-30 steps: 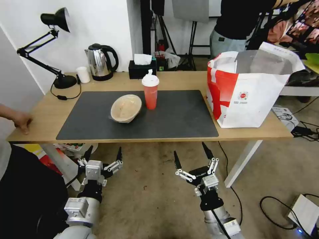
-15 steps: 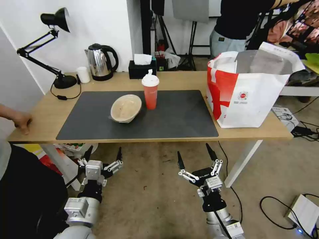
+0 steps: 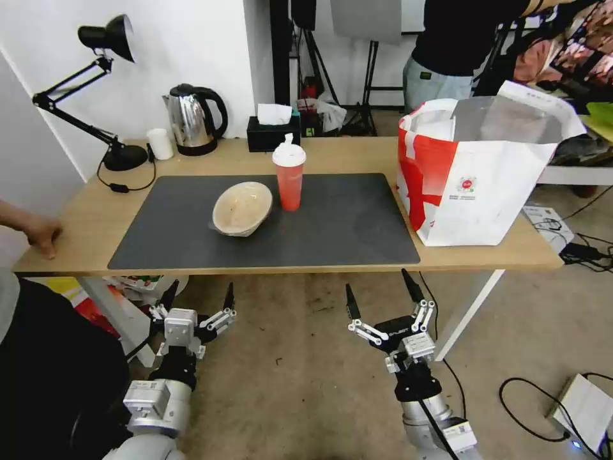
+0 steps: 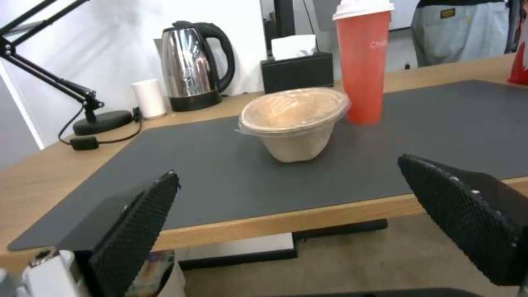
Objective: Pick up the trash from the table and place it into the takeout bag.
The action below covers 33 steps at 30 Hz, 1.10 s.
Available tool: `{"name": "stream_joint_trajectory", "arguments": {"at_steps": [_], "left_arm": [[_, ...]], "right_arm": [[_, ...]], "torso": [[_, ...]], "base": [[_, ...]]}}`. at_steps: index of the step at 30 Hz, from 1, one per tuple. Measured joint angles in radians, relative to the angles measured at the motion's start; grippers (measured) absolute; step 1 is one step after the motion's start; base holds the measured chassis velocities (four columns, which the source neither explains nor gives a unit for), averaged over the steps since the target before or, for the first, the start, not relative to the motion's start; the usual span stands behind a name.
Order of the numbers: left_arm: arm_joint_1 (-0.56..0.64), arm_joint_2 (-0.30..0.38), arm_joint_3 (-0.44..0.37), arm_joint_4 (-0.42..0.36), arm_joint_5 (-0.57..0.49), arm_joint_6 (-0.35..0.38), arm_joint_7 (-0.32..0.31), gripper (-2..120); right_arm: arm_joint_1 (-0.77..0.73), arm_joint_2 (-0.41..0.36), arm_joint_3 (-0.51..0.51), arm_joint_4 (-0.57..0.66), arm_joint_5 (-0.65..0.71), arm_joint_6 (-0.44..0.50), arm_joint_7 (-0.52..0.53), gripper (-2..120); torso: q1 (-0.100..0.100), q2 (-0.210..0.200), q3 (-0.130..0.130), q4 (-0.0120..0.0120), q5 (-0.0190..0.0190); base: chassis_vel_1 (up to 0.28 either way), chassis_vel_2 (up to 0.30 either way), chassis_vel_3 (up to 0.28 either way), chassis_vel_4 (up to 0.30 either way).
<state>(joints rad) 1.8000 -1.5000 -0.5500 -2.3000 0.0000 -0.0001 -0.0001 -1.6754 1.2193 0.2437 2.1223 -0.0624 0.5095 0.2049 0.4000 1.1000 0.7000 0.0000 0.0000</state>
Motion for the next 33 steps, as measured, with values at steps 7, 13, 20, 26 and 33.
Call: {"name": "stream_joint_trajectory", "arguments": {"at_steps": [7,13,20,26,33], "left_arm": [[0.000,0.000,0.000,0.000,0.000,0.000,0.000,100],[0.000,0.000,0.000,0.000,0.000,0.000,0.000,100],[0.000,0.000,0.000,0.000,0.000,0.000,0.000,100],[0.000,0.000,0.000,0.000,0.000,0.000,0.000,100],[0.000,0.000,0.000,0.000,0.000,0.000,0.000,100]], "right_arm": [[0.000,-0.020,0.003,0.010,0.036,-0.022,0.000,100],[0.020,-0.042,-0.008,0.042,0.079,-0.047,-0.018,100],[0.194,-0.213,-0.014,0.154,0.422,-0.213,-0.072,100],[0.394,-0.342,-0.053,0.159,0.652,-0.299,-0.065,100],[0.628,-0.403,-0.170,0.093,0.787,-0.350,-0.045,100]], "torso": [[0.000,0.000,0.000,0.0000,0.0000],[0.000,0.000,0.000,-0.0001,0.0001],[0.000,0.000,0.000,0.0000,0.0000],[0.000,0.000,0.000,0.0001,-0.0001],[0.000,0.000,0.000,0.0000,0.0000]], "base": [[0.000,0.000,0.000,0.000],[0.000,0.000,0.000,0.000],[0.000,0.000,0.000,0.000],[0.000,0.000,0.000,0.000],[0.000,0.000,0.000,0.000]]}}
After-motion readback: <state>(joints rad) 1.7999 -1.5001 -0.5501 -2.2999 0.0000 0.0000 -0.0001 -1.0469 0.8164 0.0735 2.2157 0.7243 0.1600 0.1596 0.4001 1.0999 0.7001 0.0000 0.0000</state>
